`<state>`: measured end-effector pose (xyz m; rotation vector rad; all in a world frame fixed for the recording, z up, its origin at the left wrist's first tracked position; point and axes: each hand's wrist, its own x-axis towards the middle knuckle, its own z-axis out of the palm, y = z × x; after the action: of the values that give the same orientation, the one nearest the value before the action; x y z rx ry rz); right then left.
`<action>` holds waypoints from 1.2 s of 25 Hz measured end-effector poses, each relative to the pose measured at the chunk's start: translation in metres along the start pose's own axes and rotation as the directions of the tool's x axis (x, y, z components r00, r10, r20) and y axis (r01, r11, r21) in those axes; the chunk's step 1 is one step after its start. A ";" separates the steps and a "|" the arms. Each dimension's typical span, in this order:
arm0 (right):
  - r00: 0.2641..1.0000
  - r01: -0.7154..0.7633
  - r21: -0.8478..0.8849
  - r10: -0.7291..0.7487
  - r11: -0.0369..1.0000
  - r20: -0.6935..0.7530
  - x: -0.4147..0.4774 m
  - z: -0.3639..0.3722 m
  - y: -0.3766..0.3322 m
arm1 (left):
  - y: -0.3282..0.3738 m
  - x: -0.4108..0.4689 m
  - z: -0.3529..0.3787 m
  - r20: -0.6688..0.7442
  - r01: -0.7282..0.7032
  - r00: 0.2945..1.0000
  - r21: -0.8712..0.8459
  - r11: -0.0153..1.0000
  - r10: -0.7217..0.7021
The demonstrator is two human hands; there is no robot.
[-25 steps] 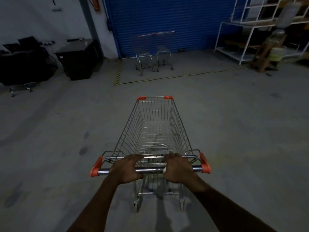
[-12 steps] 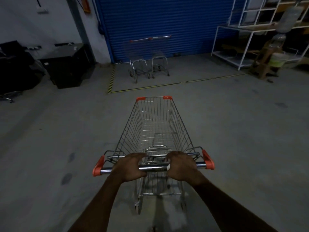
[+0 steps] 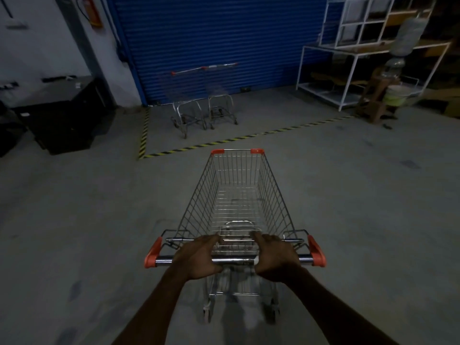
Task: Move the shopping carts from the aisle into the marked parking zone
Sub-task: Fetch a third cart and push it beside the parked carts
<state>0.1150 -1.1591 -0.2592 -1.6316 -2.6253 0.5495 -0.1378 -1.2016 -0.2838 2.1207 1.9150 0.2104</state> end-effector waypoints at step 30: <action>0.987 -0.090 -0.052 0.083 0.995 -0.137 0.650 -0.175 0.207 | -0.152 0.718 -0.098 -0.028 -0.115 0.993 0.032 0.993 0.116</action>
<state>0.0280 -0.4601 -0.2728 -1.7395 -2.5072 0.3543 -0.2291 -0.4667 -0.2907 2.2627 1.8244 0.2396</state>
